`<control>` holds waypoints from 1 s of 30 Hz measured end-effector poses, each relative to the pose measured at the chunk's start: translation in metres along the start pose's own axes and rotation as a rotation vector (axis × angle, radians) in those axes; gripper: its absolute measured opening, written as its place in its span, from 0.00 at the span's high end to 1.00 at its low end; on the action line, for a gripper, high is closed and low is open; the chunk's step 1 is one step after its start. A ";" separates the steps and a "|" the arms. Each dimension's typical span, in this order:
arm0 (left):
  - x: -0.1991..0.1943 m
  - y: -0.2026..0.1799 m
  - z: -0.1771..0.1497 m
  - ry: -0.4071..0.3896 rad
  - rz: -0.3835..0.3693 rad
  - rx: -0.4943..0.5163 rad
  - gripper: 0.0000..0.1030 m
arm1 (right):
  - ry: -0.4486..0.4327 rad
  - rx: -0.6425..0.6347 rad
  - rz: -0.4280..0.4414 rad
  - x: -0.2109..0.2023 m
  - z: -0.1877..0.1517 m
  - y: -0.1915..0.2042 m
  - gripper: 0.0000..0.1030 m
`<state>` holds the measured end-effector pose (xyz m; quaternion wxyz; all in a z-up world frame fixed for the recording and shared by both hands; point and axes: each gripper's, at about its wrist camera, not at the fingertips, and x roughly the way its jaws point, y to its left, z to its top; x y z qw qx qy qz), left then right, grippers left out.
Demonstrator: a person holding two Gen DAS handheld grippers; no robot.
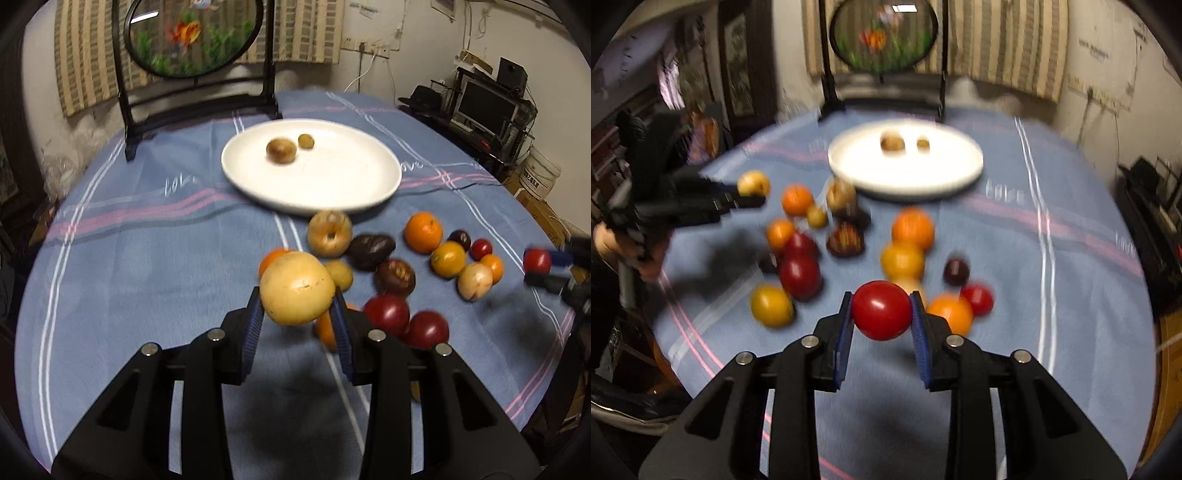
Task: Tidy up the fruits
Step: 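Lower both fruits onto the white plate and open both grippers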
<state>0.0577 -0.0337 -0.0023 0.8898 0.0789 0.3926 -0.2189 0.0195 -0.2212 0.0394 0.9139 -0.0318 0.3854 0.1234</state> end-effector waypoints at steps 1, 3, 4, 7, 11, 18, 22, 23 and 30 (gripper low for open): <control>0.002 0.000 0.006 0.000 0.003 0.004 0.64 | -0.016 -0.017 -0.015 0.001 0.011 -0.002 0.71; 0.006 0.001 0.019 -0.004 0.008 0.004 0.64 | -0.025 -0.044 -0.034 0.009 0.033 -0.008 0.71; 0.010 0.002 0.026 -0.007 0.006 0.000 0.64 | -0.028 -0.057 -0.039 0.015 0.043 -0.010 0.71; 0.028 0.007 0.057 -0.009 0.013 -0.024 0.64 | -0.032 -0.105 -0.049 0.042 0.077 -0.015 0.71; 0.073 0.011 0.094 0.028 0.070 -0.027 0.64 | 0.012 -0.106 -0.065 0.095 0.111 -0.030 0.71; 0.133 0.019 0.125 0.091 0.100 -0.073 0.64 | 0.148 -0.086 -0.118 0.186 0.136 -0.058 0.71; 0.151 0.024 0.131 0.109 0.108 -0.090 0.64 | 0.165 -0.061 -0.122 0.211 0.146 -0.069 0.71; 0.154 0.025 0.131 0.113 0.110 -0.092 0.64 | 0.168 -0.055 -0.123 0.216 0.148 -0.072 0.71; 0.171 0.034 0.133 0.143 0.136 -0.112 0.64 | 0.207 -0.018 -0.162 0.248 0.158 -0.085 0.71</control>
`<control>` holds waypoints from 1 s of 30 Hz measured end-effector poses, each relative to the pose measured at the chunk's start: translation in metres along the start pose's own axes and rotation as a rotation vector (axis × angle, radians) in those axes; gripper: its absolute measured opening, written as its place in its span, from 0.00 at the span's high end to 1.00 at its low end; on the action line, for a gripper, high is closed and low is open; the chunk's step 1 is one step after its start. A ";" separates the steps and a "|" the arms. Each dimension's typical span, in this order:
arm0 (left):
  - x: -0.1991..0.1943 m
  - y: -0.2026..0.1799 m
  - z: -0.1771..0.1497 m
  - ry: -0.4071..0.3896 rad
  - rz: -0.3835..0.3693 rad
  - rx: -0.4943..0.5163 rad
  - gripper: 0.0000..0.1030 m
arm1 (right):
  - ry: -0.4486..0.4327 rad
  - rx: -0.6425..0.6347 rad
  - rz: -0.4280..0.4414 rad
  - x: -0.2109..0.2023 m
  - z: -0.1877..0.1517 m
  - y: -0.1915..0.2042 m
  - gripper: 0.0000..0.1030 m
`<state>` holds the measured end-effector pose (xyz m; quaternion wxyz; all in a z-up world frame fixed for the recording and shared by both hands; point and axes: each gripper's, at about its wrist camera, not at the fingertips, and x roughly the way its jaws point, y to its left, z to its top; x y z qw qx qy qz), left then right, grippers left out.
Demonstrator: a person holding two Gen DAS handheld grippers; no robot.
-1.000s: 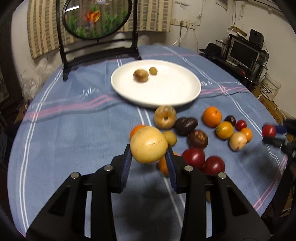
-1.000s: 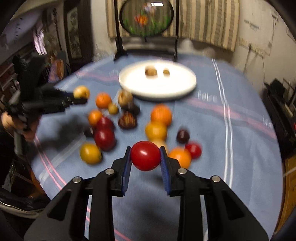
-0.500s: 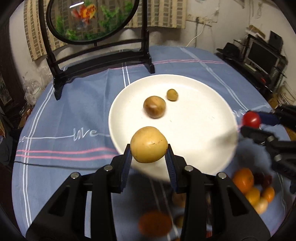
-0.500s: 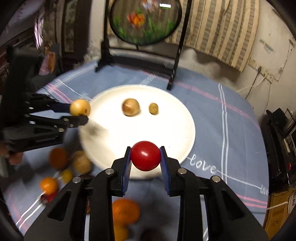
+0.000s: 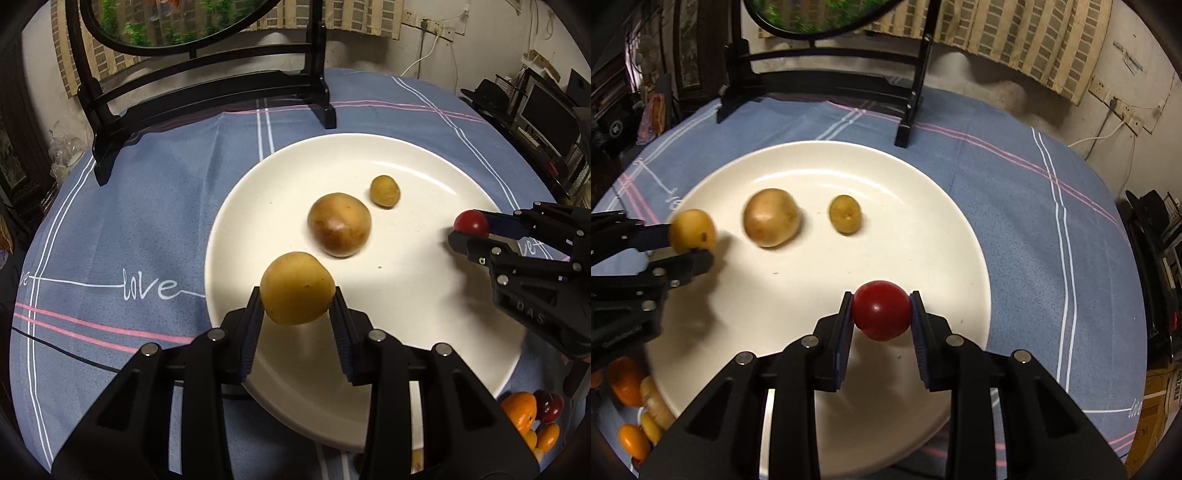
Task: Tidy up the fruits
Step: 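Lower both fruits onto the white plate and open both grippers, then grasp the olive-yellow fruit with the left gripper while the right grasps an orange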
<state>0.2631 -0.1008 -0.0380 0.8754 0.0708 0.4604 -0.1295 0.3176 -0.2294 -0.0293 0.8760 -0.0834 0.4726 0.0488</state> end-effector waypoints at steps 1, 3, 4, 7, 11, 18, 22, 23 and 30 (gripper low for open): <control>0.001 0.001 0.001 0.004 0.001 -0.007 0.64 | 0.000 0.010 -0.001 0.003 0.002 -0.002 0.71; 0.002 0.002 0.001 0.007 0.001 -0.019 0.64 | 0.008 0.038 0.003 0.008 0.003 -0.007 0.68; 0.003 0.002 0.001 0.009 0.002 -0.029 0.64 | 0.006 0.063 0.005 0.009 0.004 -0.011 0.65; 0.003 0.004 0.002 0.017 0.019 -0.062 0.60 | -0.042 0.135 -0.022 0.002 0.005 -0.021 0.44; -0.019 0.002 0.001 -0.046 0.030 -0.049 0.42 | -0.075 0.132 -0.006 -0.019 0.001 -0.024 0.43; -0.065 -0.005 -0.020 -0.112 0.012 -0.032 0.27 | -0.132 0.201 0.040 -0.069 -0.028 -0.034 0.43; -0.091 -0.006 -0.043 -0.149 0.003 -0.023 0.27 | -0.135 0.240 0.049 -0.097 -0.058 -0.038 0.43; -0.097 -0.005 -0.049 -0.157 0.007 -0.023 0.27 | -0.132 0.242 0.047 -0.102 -0.065 -0.037 0.43; -0.128 0.006 -0.092 -0.167 -0.010 -0.050 0.27 | -0.122 0.281 0.067 -0.144 -0.135 -0.033 0.43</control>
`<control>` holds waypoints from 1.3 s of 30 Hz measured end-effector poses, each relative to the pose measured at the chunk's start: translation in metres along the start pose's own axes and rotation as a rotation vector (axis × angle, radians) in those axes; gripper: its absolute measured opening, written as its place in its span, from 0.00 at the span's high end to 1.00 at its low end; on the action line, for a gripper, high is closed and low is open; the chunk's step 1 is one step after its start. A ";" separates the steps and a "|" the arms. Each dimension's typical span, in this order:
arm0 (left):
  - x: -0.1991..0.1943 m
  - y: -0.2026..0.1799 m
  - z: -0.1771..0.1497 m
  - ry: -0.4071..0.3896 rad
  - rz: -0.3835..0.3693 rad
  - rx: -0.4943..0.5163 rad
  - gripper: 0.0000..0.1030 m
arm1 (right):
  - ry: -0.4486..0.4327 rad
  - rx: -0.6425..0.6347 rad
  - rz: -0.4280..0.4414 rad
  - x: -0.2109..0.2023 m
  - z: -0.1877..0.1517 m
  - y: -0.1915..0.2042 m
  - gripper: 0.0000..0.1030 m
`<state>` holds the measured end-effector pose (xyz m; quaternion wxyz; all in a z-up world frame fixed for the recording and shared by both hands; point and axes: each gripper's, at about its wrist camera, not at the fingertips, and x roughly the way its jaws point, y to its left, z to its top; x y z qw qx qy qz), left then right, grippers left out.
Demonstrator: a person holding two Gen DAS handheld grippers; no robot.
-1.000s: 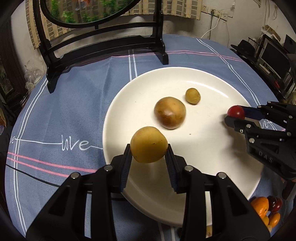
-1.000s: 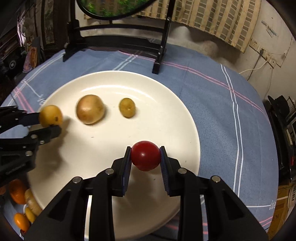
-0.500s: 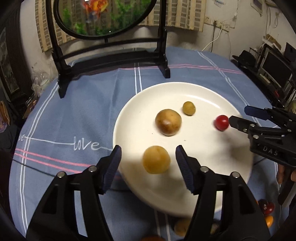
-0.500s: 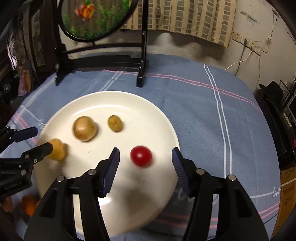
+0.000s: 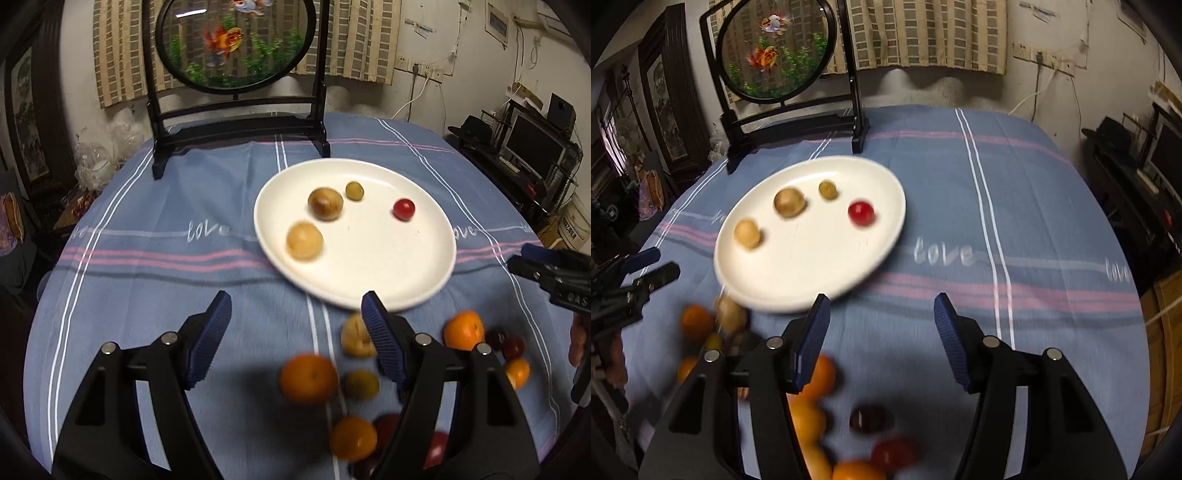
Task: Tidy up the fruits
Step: 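Grasp the olive-yellow fruit with the left gripper while the right grasps an orange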
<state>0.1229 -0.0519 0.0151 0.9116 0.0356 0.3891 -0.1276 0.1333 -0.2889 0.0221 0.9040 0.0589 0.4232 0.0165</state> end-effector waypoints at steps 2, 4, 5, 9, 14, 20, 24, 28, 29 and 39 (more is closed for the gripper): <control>-0.005 0.001 -0.011 0.004 0.001 0.001 0.27 | 0.000 0.011 -0.007 -0.010 -0.014 -0.002 0.43; -0.010 0.000 -0.024 0.008 0.008 0.009 0.27 | -0.002 0.019 -0.015 -0.019 -0.030 -0.002 0.43; -0.012 0.000 -0.028 0.011 0.006 0.010 0.27 | 0.002 0.029 -0.007 -0.022 -0.039 -0.003 0.43; -0.019 -0.001 -0.048 0.028 -0.001 0.001 0.27 | 0.010 0.042 -0.002 -0.031 -0.064 -0.002 0.43; -0.026 -0.004 -0.069 0.045 -0.005 0.003 0.27 | 0.017 0.055 0.021 -0.040 -0.087 -0.004 0.43; -0.034 -0.002 -0.087 0.044 0.009 -0.010 0.21 | 0.038 0.073 0.011 -0.041 -0.106 -0.010 0.42; -0.038 0.000 -0.098 0.043 -0.001 -0.026 0.21 | 0.060 0.047 -0.001 -0.037 -0.115 -0.005 0.42; -0.039 0.002 -0.107 0.060 0.007 -0.036 0.21 | 0.083 0.002 -0.012 -0.032 -0.122 0.004 0.42; -0.039 0.003 -0.109 0.072 0.016 -0.044 0.21 | 0.091 -0.005 -0.013 -0.030 -0.123 0.005 0.42; -0.052 -0.006 -0.121 0.077 -0.030 -0.051 0.19 | 0.133 -0.044 -0.053 -0.011 -0.121 0.016 0.42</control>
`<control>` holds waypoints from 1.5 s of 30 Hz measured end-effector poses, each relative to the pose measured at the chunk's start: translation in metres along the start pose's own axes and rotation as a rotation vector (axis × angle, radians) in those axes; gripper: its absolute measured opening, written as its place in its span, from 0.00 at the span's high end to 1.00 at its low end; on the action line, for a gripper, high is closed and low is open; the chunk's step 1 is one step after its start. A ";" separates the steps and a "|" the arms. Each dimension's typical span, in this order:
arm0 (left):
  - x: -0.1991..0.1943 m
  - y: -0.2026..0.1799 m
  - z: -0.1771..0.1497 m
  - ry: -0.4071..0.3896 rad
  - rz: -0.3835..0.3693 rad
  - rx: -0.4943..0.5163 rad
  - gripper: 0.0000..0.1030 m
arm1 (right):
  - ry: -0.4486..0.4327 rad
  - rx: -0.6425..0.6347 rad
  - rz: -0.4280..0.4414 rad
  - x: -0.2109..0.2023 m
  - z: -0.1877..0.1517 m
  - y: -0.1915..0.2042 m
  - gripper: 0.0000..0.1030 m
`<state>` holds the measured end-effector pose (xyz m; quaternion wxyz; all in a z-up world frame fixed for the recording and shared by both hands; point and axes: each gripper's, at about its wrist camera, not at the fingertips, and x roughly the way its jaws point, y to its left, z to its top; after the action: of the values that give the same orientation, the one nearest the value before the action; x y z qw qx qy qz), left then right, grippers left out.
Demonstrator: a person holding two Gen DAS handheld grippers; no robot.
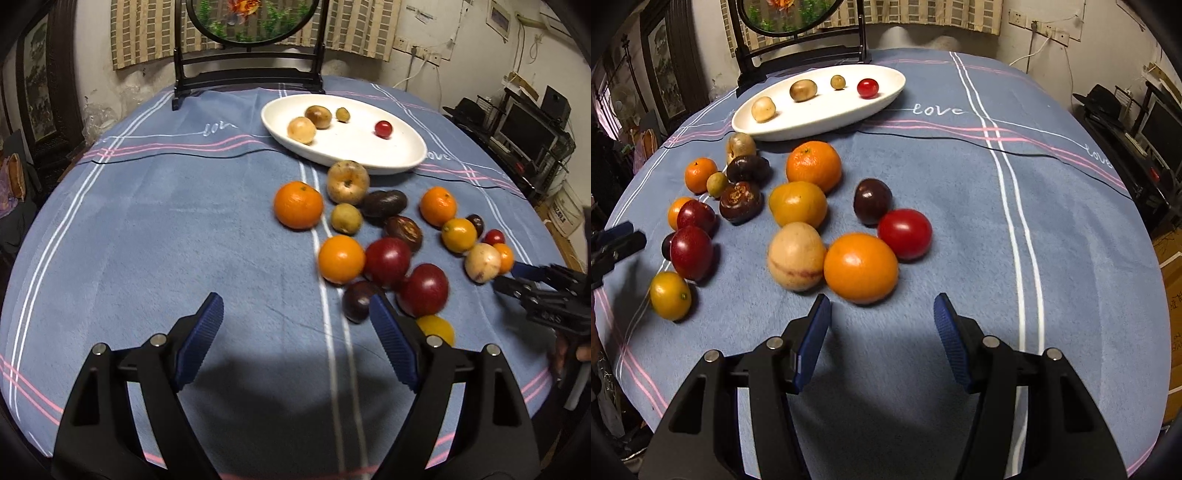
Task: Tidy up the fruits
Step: 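Grasp the olive-yellow fruit with the left gripper while the right grasps an orange, then place both fruits on the white plate and open both grippers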
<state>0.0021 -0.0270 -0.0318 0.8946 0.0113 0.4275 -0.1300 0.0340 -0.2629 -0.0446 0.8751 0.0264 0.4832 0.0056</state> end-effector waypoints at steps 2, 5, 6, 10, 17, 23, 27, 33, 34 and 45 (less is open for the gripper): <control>-0.003 -0.005 -0.002 0.002 -0.014 0.006 0.17 | 0.001 -0.008 -0.015 0.003 0.005 0.003 0.43; -0.006 -0.011 -0.004 0.003 -0.025 0.017 0.16 | -0.002 -0.008 -0.017 0.007 0.011 0.004 0.43; -0.006 -0.013 -0.005 0.005 -0.029 0.019 0.16 | -0.007 -0.010 -0.023 0.009 0.012 0.005 0.44; -0.002 -0.020 -0.008 0.024 -0.040 0.027 0.16 | -0.022 -0.027 -0.020 0.009 0.014 0.010 0.61; 0.003 -0.038 -0.012 0.042 -0.067 0.062 0.16 | -0.042 0.020 0.010 -0.003 -0.003 -0.001 0.61; 0.003 -0.053 -0.010 0.047 -0.085 0.085 0.16 | -0.057 0.048 0.018 -0.010 -0.014 -0.015 0.61; -0.001 -0.060 -0.011 0.045 -0.112 0.091 0.16 | -0.063 0.054 0.028 -0.009 -0.015 -0.016 0.61; 0.012 -0.072 -0.017 0.096 -0.131 0.126 0.19 | -0.070 0.062 0.041 -0.010 -0.016 -0.018 0.61; 0.016 -0.072 -0.018 0.109 -0.129 0.126 0.26 | -0.071 0.062 0.043 -0.010 -0.016 -0.018 0.61; 0.017 -0.078 -0.018 0.132 -0.191 0.157 0.61 | -0.076 0.062 0.051 -0.015 -0.020 -0.019 0.61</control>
<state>-0.0203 -0.1040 -0.0491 0.8444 0.0491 0.4730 -0.2467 0.0093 -0.2811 -0.0434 0.8911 0.0663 0.4489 0.0120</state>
